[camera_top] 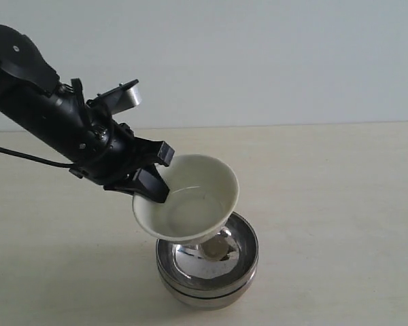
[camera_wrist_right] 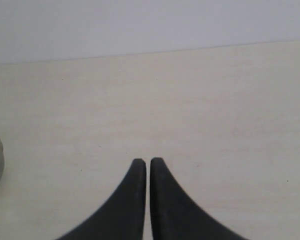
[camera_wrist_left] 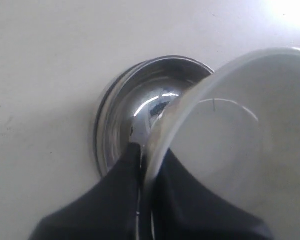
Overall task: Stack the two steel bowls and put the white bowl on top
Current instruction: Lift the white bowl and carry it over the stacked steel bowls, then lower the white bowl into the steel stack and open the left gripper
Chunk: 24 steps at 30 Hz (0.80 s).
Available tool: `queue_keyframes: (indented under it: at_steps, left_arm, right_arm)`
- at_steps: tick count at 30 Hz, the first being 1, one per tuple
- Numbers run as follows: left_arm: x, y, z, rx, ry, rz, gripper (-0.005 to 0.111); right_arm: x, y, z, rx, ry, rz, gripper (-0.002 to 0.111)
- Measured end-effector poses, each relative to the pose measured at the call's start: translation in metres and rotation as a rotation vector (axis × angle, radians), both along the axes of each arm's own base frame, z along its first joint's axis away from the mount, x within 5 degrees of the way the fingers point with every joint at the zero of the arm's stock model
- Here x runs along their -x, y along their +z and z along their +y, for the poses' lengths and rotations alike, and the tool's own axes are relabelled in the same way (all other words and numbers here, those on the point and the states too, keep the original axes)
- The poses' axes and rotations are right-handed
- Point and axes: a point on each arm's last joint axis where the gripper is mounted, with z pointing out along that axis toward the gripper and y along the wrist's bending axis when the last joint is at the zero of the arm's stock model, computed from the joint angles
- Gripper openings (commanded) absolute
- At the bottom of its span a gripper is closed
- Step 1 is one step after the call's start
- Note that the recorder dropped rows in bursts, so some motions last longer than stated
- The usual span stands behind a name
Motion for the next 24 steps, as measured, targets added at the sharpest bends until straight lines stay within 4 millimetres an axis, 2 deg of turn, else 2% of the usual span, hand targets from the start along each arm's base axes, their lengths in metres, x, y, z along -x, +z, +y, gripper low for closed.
queue_keyframes:
  at_steps: [9,16,24]
  left_arm:
    - [-0.007,-0.027,-0.014,-0.016,-0.002,0.040,0.004]
    - [-0.010,-0.043,-0.016,-0.033,0.004,0.068,0.004]
    - [-0.012,-0.046,-0.016,-0.037,0.009,0.068,0.004]
  right_arm:
    - [0.000,0.000,0.000,0.000,0.000,0.000,0.000]
    - [0.000,0.000,0.000,0.000,0.000,0.000,0.000]
    - [0.000,0.000,0.000,0.000,0.000,0.000,0.000]
